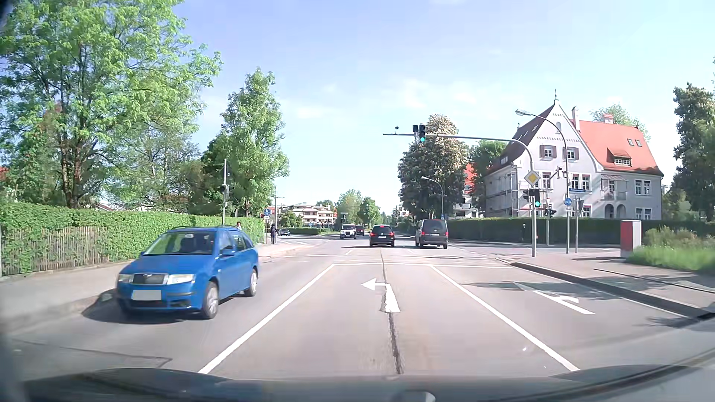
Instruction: Follow the waypoints while adhering to traffic rules and regulations
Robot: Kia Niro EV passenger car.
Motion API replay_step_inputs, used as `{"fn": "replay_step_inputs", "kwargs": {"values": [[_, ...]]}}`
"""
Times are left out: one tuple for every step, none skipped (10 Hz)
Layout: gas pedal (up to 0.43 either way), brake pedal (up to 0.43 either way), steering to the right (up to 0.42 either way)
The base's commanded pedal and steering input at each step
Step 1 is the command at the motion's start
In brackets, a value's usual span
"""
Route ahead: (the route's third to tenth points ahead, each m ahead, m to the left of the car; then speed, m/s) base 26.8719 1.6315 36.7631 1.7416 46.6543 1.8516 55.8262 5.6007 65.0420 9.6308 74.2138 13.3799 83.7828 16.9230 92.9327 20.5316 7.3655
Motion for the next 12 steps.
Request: {"fn": "replay_step_inputs", "kwargs": {"values": [[0.000,0.195,0.002],[0.000,0.189,0.002],[0.000,0.195,0.002],[0.000,0.195,0.002],[0.000,0.207,0.002],[0.000,0.226,0.002],[0.000,0.232,0.002],[0.000,0.238,0.002],[0.000,0.244,0.002],[0.000,0.250,0.002],[0.000,0.256,0.002],[0.000,0.268,0.000]]}}
